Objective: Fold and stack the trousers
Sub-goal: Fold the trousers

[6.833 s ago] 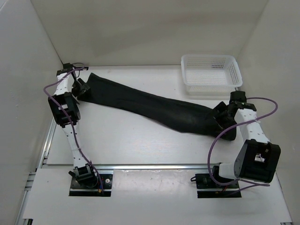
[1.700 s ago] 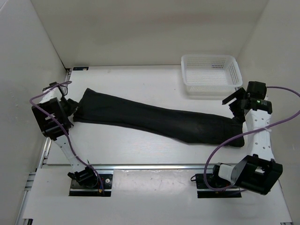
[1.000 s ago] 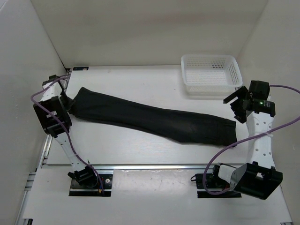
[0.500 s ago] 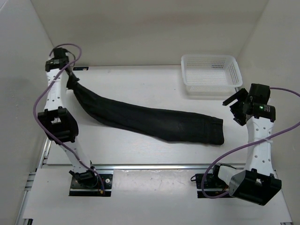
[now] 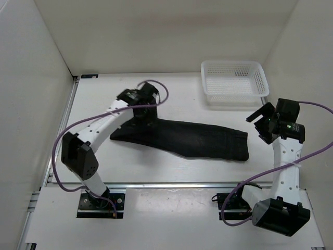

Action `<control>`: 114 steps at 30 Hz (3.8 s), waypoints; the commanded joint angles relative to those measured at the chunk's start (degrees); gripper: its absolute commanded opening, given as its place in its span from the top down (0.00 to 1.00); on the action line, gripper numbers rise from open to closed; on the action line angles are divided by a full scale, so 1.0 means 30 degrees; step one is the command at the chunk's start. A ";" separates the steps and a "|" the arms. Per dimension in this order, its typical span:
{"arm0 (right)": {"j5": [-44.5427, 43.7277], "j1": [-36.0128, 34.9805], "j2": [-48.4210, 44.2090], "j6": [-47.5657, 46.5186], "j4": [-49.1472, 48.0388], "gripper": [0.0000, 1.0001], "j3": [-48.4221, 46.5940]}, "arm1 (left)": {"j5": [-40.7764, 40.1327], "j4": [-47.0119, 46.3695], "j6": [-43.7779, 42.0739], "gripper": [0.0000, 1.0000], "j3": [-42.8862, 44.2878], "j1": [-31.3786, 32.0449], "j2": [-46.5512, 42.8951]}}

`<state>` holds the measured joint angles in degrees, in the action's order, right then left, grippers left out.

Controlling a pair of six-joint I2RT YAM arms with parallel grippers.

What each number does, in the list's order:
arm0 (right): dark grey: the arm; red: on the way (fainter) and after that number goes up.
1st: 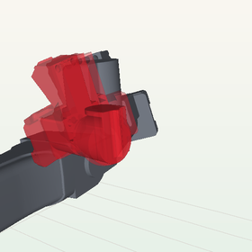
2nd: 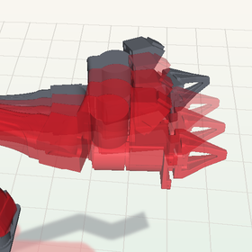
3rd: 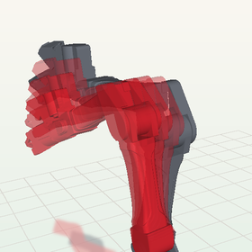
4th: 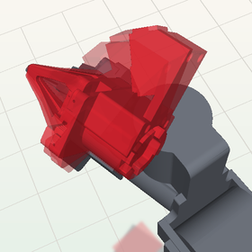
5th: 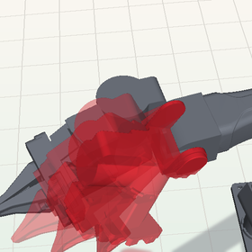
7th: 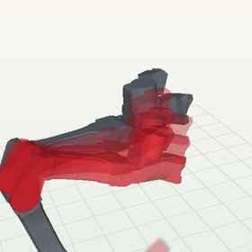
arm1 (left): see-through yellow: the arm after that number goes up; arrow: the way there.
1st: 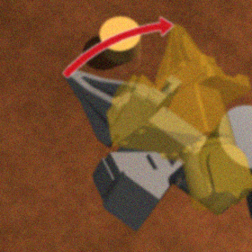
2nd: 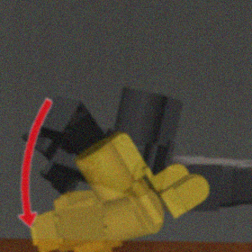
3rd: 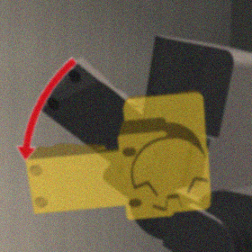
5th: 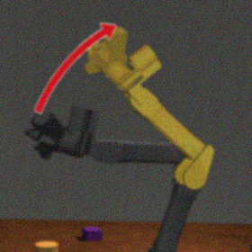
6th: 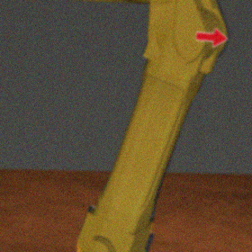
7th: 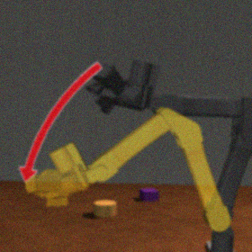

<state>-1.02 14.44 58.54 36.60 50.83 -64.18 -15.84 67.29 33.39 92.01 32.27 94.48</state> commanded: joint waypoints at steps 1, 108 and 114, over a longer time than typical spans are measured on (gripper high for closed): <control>0.0542 -0.0095 -0.0704 -0.0598 -0.0361 0.10 0.0357 | 0.1210 0.0127 0.2314 0.01 -0.1399 0.2067 0.0673; 0.1364 -0.2000 -0.2112 -0.1126 -0.0712 0.09 0.1619 | 0.6179 -0.2593 -0.2601 0.13 -0.1487 -0.7621 0.3367; 0.1190 -0.2000 -0.2112 -0.1126 -0.0712 0.09 0.1619 | 0.4724 -0.2976 -0.2779 0.07 -0.2337 -0.7826 0.5334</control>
<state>2.76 8.82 52.86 34.24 49.21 -57.32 -1.21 60.27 26.24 85.78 9.32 112.33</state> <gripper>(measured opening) 0.910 0.930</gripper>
